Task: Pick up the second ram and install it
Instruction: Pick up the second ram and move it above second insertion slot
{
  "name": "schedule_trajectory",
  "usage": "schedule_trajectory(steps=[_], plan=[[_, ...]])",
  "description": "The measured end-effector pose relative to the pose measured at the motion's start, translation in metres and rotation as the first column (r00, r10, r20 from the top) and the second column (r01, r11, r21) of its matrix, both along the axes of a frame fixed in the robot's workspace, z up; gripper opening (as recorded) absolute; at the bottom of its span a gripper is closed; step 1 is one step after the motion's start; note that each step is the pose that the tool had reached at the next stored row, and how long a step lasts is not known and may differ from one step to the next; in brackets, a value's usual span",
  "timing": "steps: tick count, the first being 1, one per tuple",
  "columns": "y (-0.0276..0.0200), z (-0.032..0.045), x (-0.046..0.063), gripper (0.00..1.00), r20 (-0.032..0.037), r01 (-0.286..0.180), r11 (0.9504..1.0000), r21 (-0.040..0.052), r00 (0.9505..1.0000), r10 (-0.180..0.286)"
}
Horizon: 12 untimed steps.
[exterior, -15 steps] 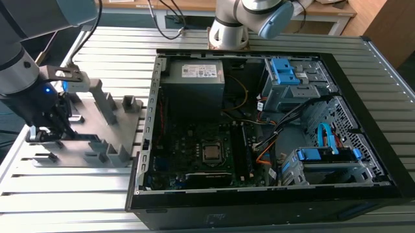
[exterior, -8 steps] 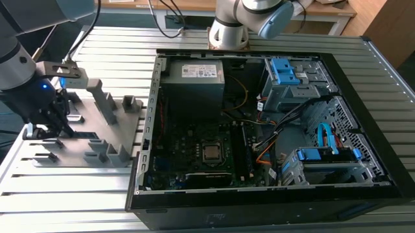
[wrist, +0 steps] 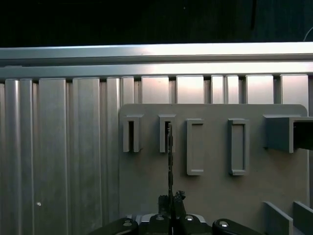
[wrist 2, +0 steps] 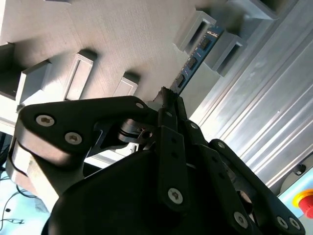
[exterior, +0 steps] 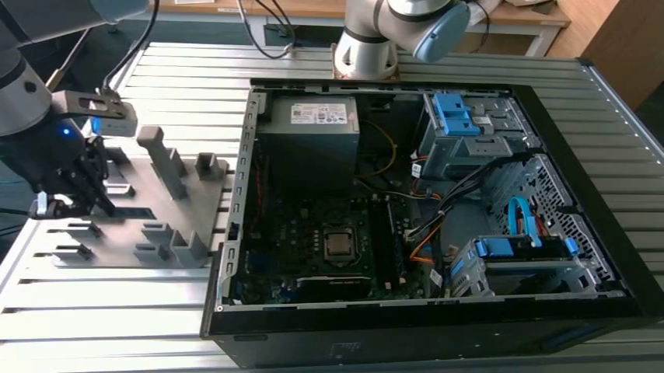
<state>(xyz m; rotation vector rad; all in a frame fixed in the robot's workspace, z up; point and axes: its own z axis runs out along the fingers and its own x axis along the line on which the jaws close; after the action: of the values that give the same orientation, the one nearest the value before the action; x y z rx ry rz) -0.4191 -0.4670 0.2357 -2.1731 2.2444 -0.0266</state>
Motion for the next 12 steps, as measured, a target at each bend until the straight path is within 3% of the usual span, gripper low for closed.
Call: schedule_trajectory(steps=[12], plan=[[0.0000,0.0153,0.000,0.14,0.0000,0.000,1.0000,0.0000,1.0000,0.000]])
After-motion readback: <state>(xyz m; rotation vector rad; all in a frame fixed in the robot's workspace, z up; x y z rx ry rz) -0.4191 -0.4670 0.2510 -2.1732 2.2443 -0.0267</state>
